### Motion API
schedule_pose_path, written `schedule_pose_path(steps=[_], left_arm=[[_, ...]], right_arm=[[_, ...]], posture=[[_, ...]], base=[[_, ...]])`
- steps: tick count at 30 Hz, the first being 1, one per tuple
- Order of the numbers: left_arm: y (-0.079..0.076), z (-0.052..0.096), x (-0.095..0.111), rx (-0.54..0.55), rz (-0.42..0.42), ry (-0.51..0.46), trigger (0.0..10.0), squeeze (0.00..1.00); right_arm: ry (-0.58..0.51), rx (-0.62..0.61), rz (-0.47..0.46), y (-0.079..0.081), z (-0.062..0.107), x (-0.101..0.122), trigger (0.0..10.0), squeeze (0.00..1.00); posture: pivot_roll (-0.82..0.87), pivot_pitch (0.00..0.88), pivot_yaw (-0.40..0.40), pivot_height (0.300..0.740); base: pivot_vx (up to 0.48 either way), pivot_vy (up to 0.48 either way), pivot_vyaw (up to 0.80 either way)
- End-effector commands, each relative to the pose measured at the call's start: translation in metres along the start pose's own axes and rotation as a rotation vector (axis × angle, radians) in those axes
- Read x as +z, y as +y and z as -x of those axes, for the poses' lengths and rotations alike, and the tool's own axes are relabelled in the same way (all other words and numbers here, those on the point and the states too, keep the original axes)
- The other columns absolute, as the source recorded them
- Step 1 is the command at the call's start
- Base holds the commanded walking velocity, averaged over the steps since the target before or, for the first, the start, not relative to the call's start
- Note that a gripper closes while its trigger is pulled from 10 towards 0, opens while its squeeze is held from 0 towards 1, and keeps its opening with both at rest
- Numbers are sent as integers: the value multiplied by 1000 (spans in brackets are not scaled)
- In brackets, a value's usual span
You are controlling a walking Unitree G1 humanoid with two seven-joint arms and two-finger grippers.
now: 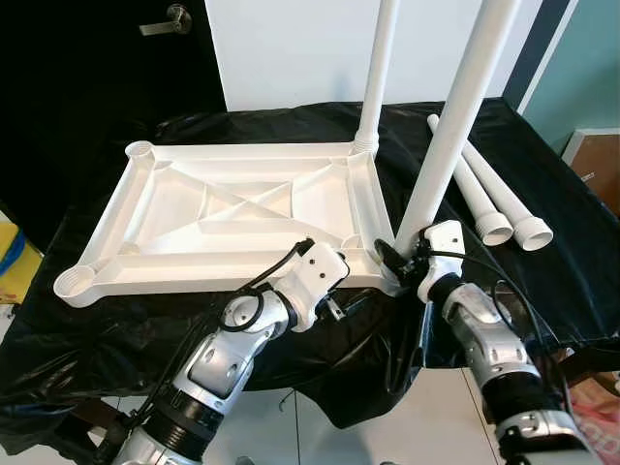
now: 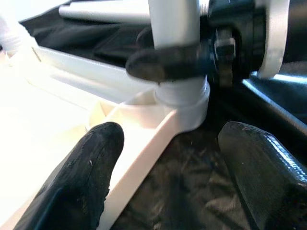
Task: Building children table
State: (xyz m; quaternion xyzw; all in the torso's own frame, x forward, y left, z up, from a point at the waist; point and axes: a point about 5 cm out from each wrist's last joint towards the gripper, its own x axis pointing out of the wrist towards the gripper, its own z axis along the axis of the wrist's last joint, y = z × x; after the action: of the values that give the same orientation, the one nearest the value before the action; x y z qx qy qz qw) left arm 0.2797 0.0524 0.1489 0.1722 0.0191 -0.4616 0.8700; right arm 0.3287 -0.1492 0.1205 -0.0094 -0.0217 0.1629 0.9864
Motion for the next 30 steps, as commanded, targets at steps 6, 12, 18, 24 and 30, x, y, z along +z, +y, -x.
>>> schedule_pose_path(steps=[6, 12, 18, 24, 30], left_arm=[[9, 2, -10, 46, 0, 83, 10000, 0], [19, 3, -17, 109, -3, 136, 10000, 0], [34, 5, -23, 221, 3, 187, 10000, 0], [39, 9, -26, 243, -1, 208, 10000, 0], [45, 12, -29, 256, -7, 224, 10000, 0]], right_arm=[[106, -210, -71, 9, 8, -22, 10000, 0], [132, -346, -108, 19, 9, -26, 10000, 0], [112, -387, -146, 33, 7, -20, 10000, 0], [100, -385, -138, 35, 9, -17, 10000, 0], [56, -368, -121, 35, 13, -9, 10000, 1000]], posture=[[-93, 67, 8, 740], [-88, 66, 5, 740], [-87, 62, 9, 740], [-92, 61, 16, 740], [-101, 59, 24, 740]], base=[[0, 0, 0], [0, 0, 0], [0, 0, 0], [0, 0, 0], [0, 0, 0]])
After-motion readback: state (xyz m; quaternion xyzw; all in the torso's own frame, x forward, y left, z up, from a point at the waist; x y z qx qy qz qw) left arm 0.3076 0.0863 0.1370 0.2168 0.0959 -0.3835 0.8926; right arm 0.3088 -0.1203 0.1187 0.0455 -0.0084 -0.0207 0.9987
